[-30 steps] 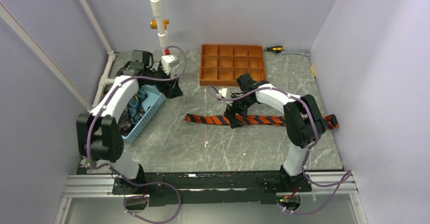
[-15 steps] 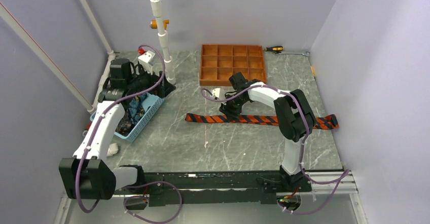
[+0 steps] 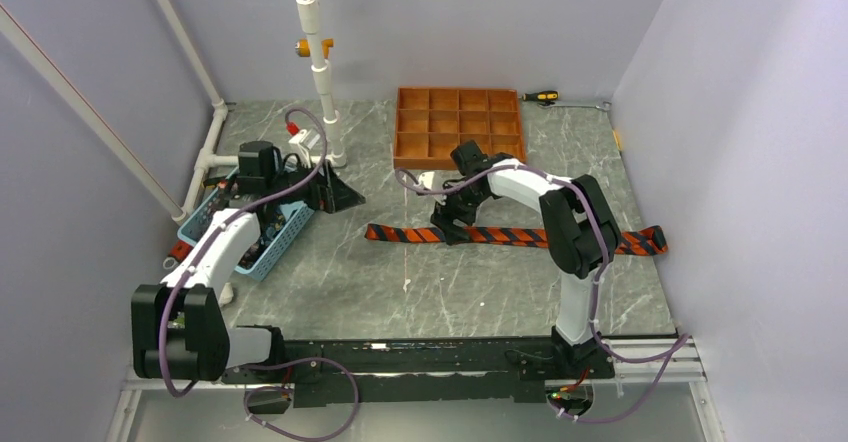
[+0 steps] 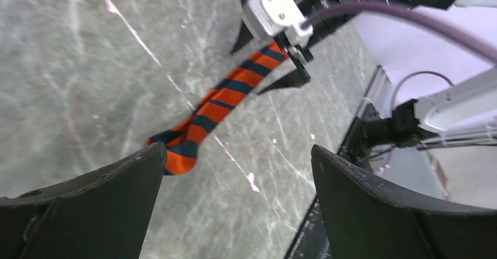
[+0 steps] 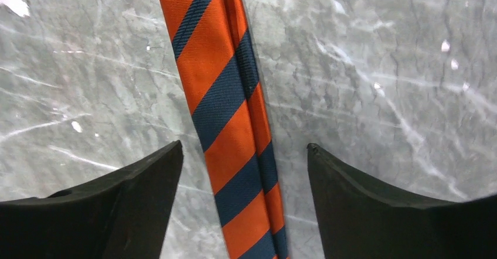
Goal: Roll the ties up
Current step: Flatten out the tie at the center of the board.
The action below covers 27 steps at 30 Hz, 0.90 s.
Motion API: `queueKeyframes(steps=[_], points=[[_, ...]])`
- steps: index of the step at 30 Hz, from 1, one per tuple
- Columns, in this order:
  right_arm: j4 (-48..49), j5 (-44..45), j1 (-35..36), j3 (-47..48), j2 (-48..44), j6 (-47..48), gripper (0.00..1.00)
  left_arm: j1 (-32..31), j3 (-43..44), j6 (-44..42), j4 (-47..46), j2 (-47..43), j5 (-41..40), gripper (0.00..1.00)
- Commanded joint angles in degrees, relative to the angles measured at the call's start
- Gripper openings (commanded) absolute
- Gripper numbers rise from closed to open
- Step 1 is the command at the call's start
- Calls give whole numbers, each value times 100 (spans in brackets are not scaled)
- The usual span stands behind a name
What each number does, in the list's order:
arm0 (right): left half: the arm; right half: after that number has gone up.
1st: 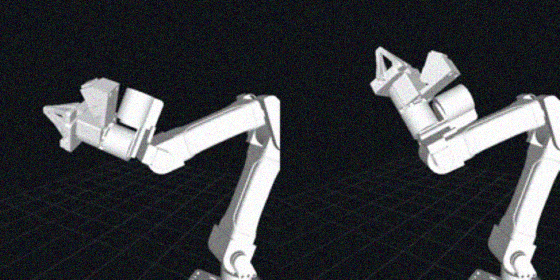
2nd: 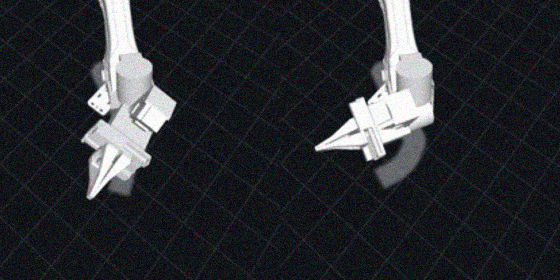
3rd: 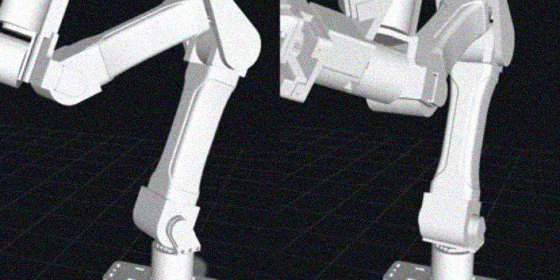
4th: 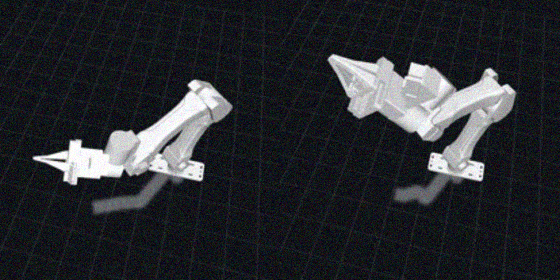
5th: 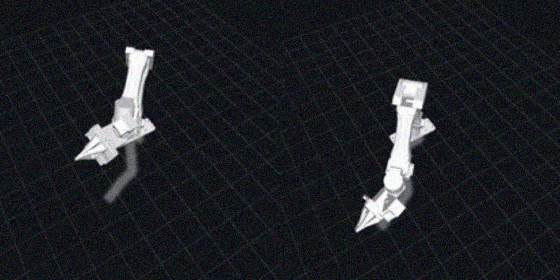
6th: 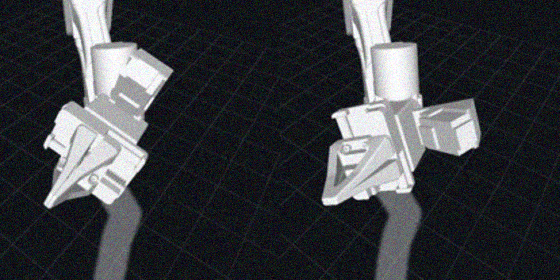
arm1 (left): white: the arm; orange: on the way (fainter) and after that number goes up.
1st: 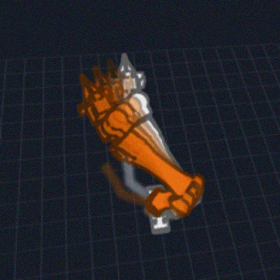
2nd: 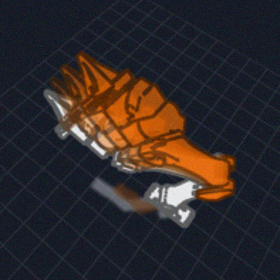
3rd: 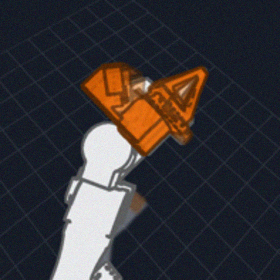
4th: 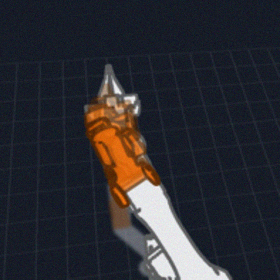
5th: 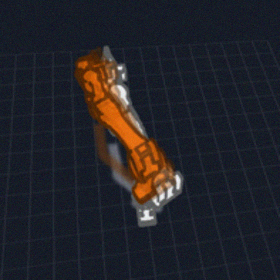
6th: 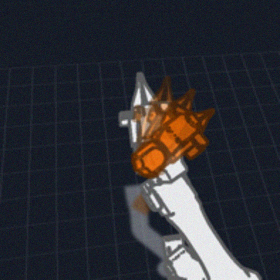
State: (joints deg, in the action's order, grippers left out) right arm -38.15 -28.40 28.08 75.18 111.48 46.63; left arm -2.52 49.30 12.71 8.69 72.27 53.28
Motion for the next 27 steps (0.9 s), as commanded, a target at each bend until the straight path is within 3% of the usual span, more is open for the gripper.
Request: queueKeyframes(steps=[1, 7, 13, 18, 21, 27], points=[[-294, -376, -285, 466, -327, -620, 83, -288, -451, 1040, -961, 166, 774, 99], [-610, -823, -835, 1006, -683, -1302, 96, -1020, -599, 1509, -1546, 737, 1047, 99], [-357, -499, -1127, 974, -1430, -1692, 100, -1449, -919, 2555, -3208, 1400, 1181, 99], [522, 233, -1239, 804, -2264, -2412, 100, -1433, -856, 2458, -3326, 2024, 1117, 99], [1141, -2, -1463, 339, -2833, -2708, 100, -1334, -706, 2422, -3335, 2416, 1021, 99], [5, -544, -1494, 717, -2706, -2460, 100, -1154, -322, 2237, -3165, 3352, 789, 99]])
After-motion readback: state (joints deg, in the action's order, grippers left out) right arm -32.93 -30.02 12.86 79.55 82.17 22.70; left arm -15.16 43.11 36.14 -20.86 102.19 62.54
